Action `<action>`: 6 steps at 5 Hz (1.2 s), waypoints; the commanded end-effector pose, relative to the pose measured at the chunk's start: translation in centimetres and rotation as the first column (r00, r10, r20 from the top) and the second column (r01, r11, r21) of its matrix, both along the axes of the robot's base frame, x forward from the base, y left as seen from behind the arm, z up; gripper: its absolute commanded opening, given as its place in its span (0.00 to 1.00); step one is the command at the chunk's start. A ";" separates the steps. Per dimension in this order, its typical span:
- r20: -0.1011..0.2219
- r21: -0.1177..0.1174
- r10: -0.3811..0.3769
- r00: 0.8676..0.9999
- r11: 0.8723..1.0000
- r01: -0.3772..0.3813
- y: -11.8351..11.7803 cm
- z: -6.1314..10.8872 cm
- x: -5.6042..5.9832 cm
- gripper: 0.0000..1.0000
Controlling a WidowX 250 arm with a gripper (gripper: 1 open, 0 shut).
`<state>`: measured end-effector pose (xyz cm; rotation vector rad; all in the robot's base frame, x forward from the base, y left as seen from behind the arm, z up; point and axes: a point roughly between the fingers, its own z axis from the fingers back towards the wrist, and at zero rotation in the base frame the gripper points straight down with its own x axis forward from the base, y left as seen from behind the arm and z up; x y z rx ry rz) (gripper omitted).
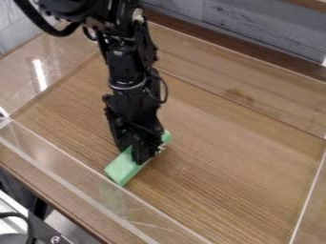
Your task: Put the green block in the brown bowl
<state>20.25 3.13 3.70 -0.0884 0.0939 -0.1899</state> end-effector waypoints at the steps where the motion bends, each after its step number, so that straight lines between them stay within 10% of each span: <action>1: 0.004 0.003 0.023 1.000 1.000 -0.023 0.3 1.4 0.0 0.00; 6: 0.011 -0.009 0.048 0.999 0.999 -0.048 1.1 5.2 1.0 0.00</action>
